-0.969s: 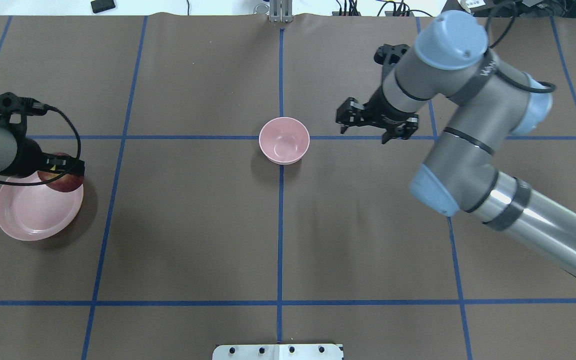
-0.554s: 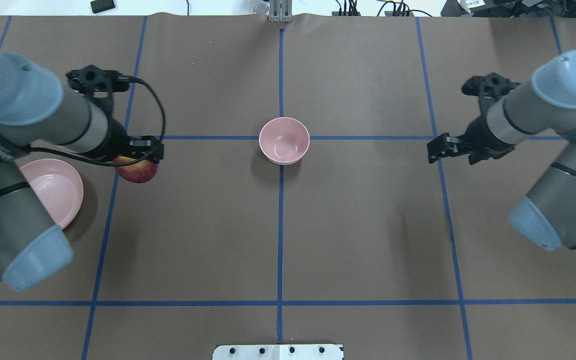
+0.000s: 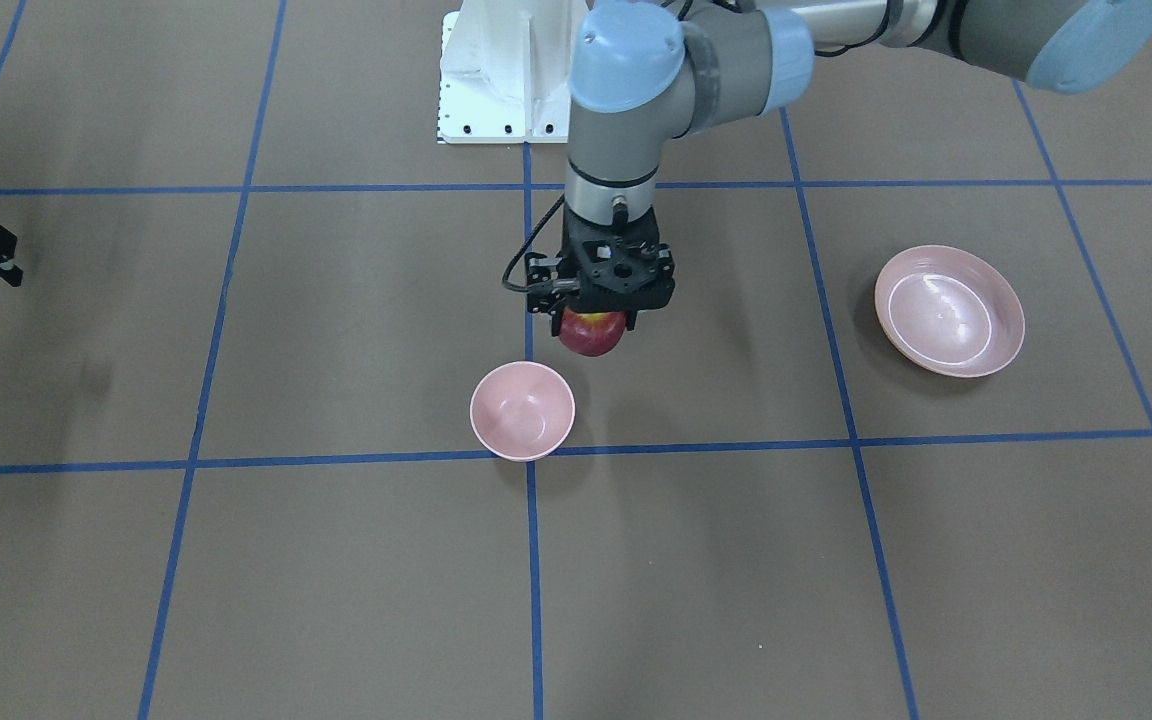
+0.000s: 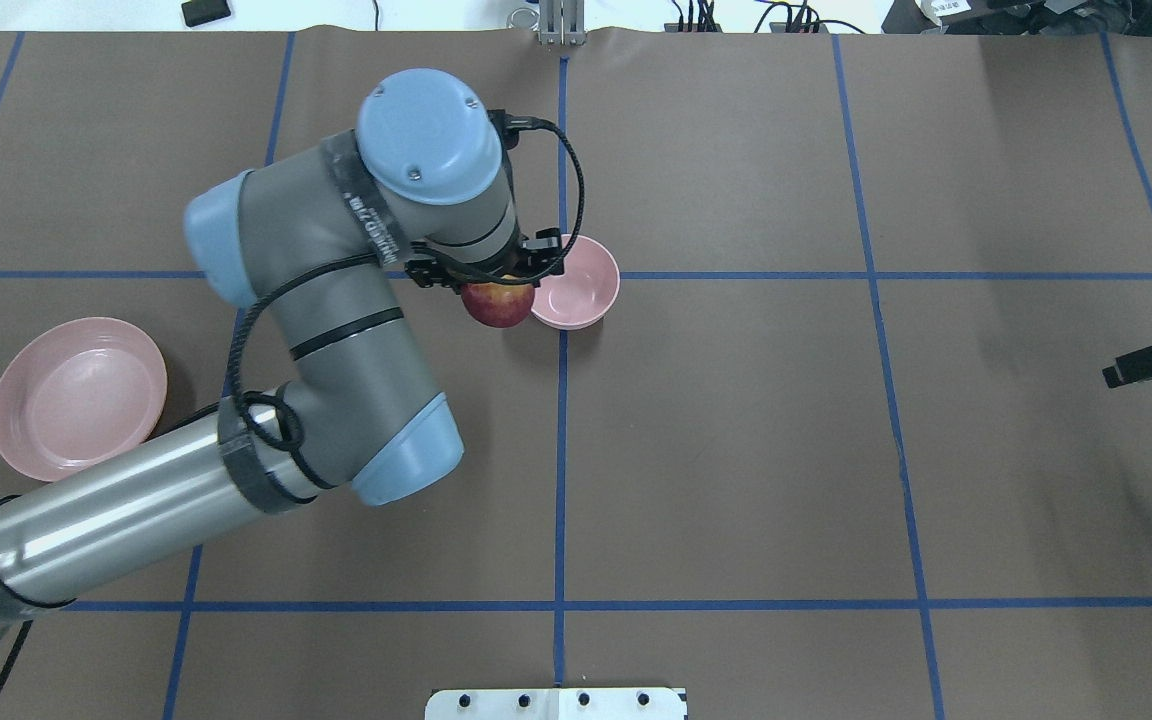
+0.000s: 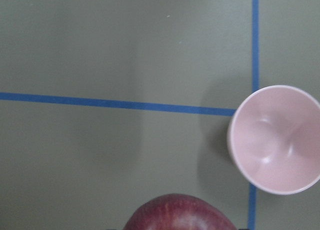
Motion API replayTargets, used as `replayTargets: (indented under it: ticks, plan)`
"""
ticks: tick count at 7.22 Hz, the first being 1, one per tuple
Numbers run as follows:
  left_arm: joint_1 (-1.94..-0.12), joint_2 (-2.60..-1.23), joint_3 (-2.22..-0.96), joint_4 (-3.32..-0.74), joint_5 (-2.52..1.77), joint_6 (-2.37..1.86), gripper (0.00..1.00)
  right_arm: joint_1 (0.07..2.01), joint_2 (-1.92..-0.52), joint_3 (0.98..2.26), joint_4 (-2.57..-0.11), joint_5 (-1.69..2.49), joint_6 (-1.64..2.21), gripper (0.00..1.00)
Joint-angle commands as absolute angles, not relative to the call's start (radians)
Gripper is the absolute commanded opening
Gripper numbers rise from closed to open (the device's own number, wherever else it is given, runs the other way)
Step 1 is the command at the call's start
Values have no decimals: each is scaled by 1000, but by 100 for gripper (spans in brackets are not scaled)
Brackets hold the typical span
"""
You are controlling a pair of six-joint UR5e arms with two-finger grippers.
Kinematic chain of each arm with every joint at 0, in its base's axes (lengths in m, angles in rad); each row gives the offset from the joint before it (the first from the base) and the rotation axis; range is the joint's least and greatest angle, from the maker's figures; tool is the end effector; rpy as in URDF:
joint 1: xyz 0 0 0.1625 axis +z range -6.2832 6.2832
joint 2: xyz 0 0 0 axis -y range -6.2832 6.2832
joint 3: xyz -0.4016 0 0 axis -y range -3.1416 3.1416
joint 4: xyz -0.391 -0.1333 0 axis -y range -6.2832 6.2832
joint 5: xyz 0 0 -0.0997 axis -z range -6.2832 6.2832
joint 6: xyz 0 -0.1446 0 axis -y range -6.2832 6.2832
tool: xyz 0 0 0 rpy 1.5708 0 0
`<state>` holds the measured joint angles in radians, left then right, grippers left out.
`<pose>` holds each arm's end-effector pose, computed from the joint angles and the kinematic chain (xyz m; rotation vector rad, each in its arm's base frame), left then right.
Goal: Move apple from plate to bowl
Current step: 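Lift the red apple off the plate over the bowl with the left gripper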
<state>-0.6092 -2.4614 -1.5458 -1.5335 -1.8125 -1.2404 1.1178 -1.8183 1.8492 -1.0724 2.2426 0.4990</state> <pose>0.5475 -0.5024 0.1388 0.1702 0.8386 -0.1615 -0.1517 -0.4106 0.5871 0.1519 -0.8157 -0.1344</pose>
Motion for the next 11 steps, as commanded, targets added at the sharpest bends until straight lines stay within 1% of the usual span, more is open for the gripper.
replayTargets:
  ticks: [1, 2, 4, 8, 9, 10, 11]
  plan:
    - [-601, -2577, -1366, -1595, -1760, -1247, 0, 1154, -1868, 1848, -1063, 2258, 446, 100]
    - [-595, -2612, -1279, -1648, -1741, -1247, 0, 1154, -1868, 1848, -1063, 2258, 446, 100]
    - [-591, -2629, -1179, -1748, -1721, -1241, 0, 1152, -1867, 1848, -1063, 2258, 449, 100]
    - [-572, -2628, -1145, -1782, -1720, -1241, 0, 1151, -1864, 1848, -1063, 2266, 457, 100]
    - [-568, -2625, -1131, -1804, -1712, -1241, 19, 1150, -1864, 1848, -1063, 2266, 459, 100]
    - [-561, -2625, -1129, -1815, -1709, -1241, 28, 1150, -1864, 1850, -1063, 2266, 460, 100]
    - [-561, -2623, -1129, -1815, -1709, -1239, 55, 1150, -1864, 1848, -1063, 2266, 460, 100]
